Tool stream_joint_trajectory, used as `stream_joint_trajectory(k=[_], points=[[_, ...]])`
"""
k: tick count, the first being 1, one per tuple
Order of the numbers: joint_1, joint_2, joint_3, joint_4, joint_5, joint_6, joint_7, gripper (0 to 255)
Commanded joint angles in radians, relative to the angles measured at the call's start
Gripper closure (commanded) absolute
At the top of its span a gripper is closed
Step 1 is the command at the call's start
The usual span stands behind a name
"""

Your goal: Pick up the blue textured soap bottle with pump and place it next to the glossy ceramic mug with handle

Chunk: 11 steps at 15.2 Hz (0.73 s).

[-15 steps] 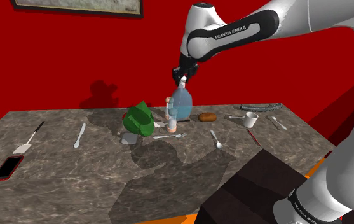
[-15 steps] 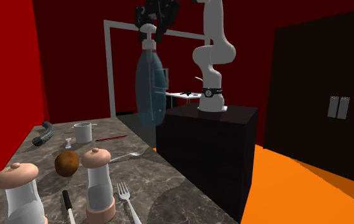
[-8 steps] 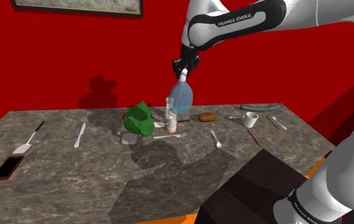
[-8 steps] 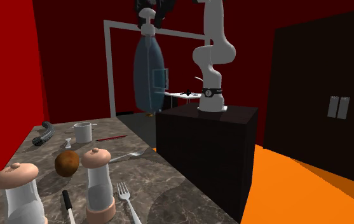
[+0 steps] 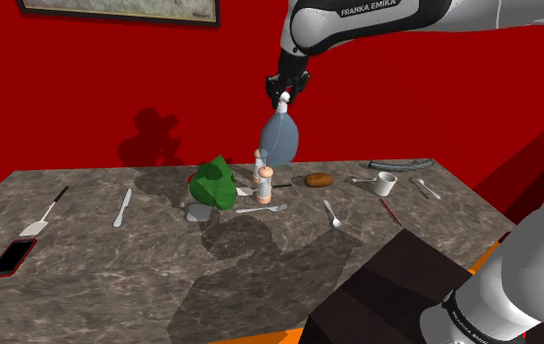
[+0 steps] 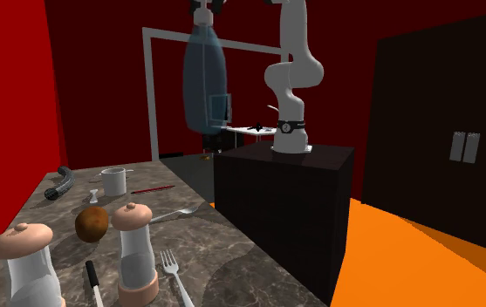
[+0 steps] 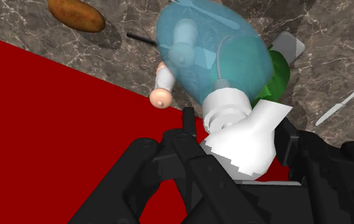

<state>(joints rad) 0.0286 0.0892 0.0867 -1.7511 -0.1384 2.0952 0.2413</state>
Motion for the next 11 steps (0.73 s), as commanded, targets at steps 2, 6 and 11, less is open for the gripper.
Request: stream_joint_trajectory(k=[2, 6, 11], points=[[0.000, -0.004, 0.000, 0.038, 0.003, -0.042, -0.006, 255], [-0.025, -0.032, -0.019, 0.021, 0.020, -0.047, -0.056, 255], [-0.085, -0.083, -0.071, -0.044, 0.057, -0.022, -0.179, 255]])
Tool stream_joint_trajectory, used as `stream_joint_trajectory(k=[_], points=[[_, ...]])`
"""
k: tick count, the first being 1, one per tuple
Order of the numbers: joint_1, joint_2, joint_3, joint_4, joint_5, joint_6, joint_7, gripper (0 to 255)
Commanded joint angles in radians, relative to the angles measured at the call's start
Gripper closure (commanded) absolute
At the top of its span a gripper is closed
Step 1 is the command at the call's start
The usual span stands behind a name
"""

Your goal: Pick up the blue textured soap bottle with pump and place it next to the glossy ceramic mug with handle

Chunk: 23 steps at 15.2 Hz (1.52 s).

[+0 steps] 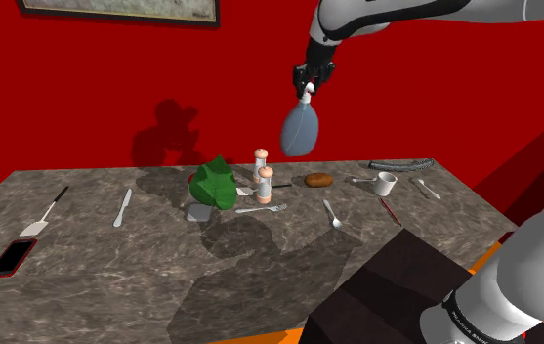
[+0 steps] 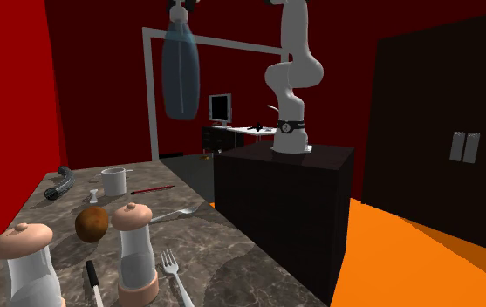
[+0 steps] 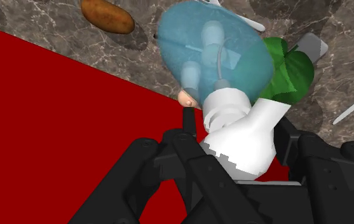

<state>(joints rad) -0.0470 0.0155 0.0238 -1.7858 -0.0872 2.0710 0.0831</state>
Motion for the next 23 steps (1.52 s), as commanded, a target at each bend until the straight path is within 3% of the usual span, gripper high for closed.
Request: stream_joint_trajectory(k=[1, 12, 23], points=[[-0.021, -0.017, -0.020, -0.019, 0.013, 0.006, -0.046, 255], [-0.144, -0.034, -0.151, -0.040, 0.091, 0.019, -0.329, 255], [-0.277, 0.068, -0.274, 0.087, 0.195, -0.021, -0.617, 255]])
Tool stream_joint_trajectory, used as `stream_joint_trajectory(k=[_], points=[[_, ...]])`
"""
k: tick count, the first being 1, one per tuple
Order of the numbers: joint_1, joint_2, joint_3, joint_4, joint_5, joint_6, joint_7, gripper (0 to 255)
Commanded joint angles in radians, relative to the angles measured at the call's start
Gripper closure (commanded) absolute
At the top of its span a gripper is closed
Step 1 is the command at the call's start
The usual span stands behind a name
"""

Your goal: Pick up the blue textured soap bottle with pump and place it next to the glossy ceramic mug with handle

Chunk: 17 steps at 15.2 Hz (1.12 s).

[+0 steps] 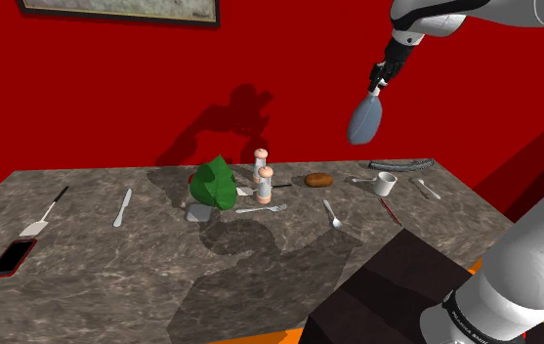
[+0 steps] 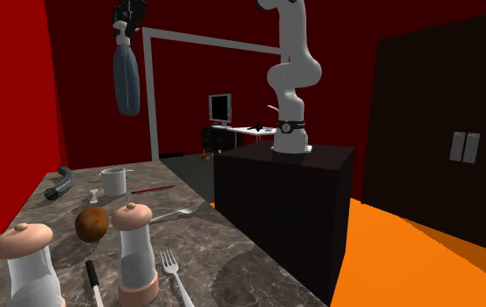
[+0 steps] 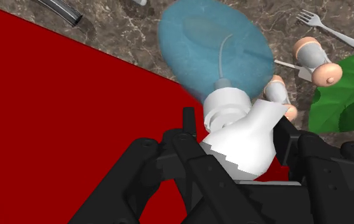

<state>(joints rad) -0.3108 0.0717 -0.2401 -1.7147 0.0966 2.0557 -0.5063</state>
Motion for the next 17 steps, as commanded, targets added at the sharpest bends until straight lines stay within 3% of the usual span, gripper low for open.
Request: stream_joint_trajectory(k=[1, 12, 17], points=[[-0.027, 0.027, -0.020, 0.035, 0.023, -0.013, -0.053, 255], [-0.211, 0.262, -0.092, 0.351, 0.167, -0.138, -0.305, 255], [-0.205, 0.256, -0.090, 0.276, 0.169, -0.069, -0.316, 255]])
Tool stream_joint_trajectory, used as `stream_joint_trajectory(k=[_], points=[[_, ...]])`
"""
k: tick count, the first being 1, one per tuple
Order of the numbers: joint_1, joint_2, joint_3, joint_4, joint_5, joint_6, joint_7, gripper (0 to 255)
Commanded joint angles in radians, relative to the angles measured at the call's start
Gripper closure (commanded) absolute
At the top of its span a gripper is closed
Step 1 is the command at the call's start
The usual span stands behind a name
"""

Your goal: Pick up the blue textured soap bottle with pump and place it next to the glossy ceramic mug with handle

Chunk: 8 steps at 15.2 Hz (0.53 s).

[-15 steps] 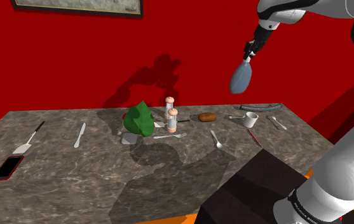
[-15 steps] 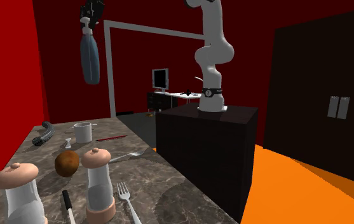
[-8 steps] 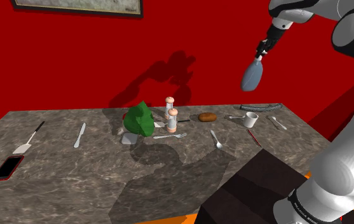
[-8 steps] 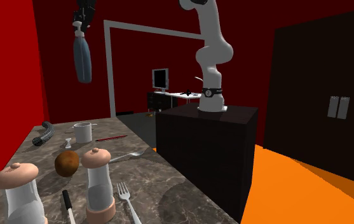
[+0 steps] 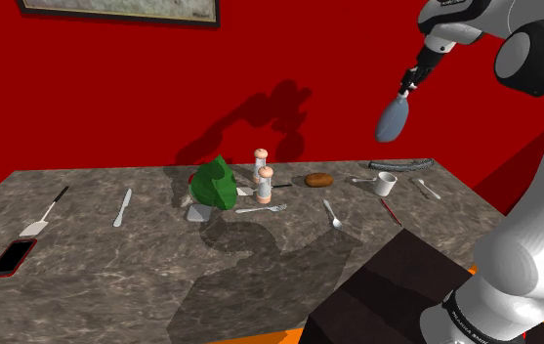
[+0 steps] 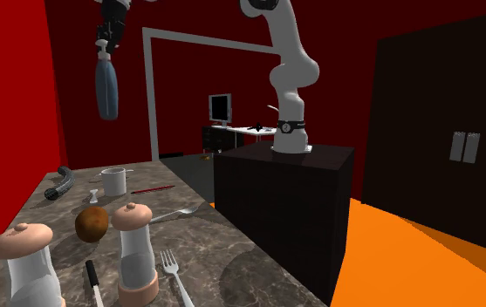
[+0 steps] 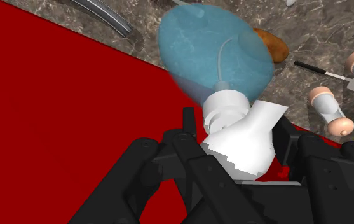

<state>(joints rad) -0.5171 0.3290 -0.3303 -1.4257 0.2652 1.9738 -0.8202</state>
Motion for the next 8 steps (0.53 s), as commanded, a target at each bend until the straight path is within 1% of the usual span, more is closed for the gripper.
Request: stream_joint_trajectory(k=[1, 8], points=[[0.002, -0.002, 0.001, -0.027, 0.002, 0.027, -0.004, 255], [0.007, 0.003, 0.006, -0.114, 0.012, 0.117, -0.022, 255]])
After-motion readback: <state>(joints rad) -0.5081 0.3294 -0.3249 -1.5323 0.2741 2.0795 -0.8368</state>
